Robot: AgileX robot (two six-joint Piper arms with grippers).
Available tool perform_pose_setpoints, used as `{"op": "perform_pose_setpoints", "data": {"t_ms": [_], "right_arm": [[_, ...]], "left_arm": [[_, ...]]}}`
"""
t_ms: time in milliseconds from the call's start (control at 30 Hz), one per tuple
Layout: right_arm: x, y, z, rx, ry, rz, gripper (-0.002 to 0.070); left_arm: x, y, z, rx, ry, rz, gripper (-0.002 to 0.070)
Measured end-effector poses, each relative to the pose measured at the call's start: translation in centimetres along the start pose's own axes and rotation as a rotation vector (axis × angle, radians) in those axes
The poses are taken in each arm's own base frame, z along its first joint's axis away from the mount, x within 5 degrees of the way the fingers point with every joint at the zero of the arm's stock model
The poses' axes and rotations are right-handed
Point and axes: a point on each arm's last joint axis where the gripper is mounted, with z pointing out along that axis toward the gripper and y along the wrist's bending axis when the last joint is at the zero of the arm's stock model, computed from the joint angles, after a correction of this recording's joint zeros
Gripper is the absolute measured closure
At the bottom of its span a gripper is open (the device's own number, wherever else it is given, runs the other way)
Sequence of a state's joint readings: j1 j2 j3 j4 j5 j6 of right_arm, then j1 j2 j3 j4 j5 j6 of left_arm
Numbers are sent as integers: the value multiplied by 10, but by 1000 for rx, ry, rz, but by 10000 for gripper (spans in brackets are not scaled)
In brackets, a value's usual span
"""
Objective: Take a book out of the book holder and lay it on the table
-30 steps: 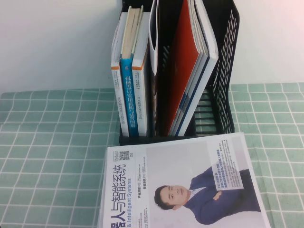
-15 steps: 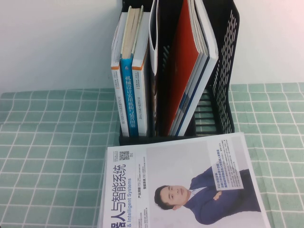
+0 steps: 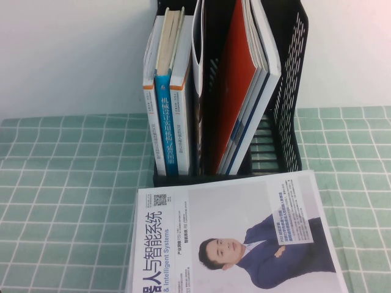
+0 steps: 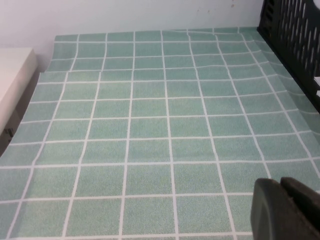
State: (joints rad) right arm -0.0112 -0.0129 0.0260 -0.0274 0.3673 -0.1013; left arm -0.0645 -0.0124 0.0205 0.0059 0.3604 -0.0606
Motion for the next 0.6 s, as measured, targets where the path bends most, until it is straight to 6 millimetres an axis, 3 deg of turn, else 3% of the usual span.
{"op": "perform_pose_setpoints", "data": {"t_ms": [600], "right_arm": [[0,0,0,0,0,0,678]], "left_arm": [[0,2,0,-20,-1,80,678]]}}
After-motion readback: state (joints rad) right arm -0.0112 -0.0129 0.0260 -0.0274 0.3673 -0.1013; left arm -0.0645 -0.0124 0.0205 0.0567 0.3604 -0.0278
